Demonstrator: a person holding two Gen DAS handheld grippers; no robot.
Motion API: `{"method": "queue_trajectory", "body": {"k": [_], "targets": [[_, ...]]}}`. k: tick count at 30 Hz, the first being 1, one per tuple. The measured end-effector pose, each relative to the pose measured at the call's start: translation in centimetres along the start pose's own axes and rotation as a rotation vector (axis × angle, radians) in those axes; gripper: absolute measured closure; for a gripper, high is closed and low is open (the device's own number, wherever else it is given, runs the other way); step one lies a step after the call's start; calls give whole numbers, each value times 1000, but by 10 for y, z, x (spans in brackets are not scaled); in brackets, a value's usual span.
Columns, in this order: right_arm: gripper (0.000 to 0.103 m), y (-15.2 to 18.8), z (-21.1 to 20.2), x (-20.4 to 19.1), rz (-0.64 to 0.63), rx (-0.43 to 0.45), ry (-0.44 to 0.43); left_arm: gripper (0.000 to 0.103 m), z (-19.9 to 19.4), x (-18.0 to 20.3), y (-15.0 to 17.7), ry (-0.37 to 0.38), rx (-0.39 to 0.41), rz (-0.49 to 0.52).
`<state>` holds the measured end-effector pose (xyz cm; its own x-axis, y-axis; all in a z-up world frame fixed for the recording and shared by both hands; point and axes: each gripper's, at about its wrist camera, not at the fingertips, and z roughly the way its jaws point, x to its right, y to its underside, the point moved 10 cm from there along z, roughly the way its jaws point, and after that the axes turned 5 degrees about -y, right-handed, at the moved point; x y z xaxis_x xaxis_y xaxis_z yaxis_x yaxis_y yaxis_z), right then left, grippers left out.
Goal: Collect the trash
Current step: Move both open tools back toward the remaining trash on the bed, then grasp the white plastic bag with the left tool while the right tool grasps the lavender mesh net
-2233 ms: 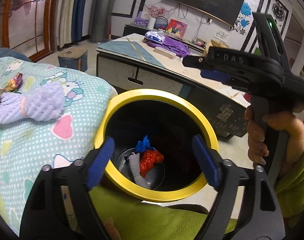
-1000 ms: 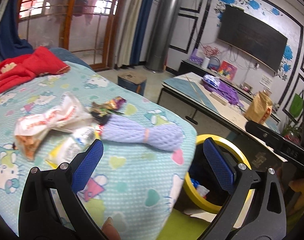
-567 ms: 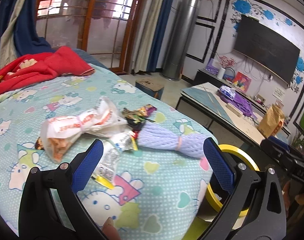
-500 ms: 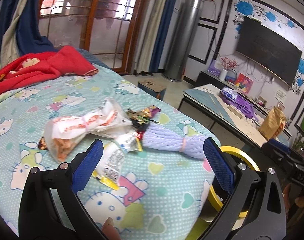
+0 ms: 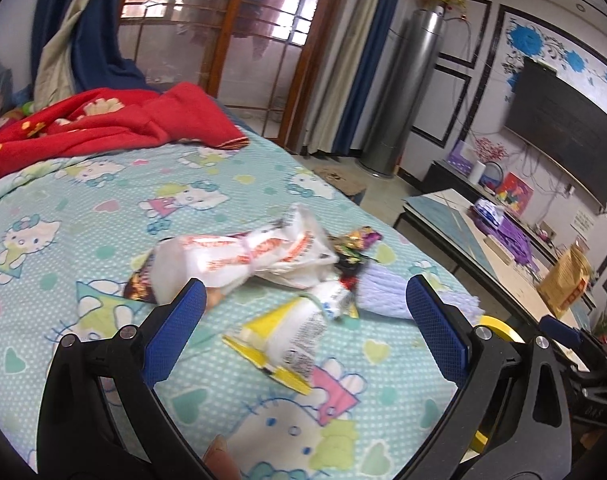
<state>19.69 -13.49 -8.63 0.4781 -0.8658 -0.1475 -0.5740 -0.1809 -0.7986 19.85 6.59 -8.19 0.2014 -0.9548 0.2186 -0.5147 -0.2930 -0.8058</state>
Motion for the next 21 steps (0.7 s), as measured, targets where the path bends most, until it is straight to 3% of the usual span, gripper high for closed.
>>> {"method": "queue_trajectory", "body": {"k": [8, 21], "targets": [[19, -7, 31, 2, 2, -25, 5, 11, 9, -41, -4, -50, -7, -66], [19, -12, 85, 31, 133, -99, -7, 11, 30, -77, -3, -23, -30, -192]]}}
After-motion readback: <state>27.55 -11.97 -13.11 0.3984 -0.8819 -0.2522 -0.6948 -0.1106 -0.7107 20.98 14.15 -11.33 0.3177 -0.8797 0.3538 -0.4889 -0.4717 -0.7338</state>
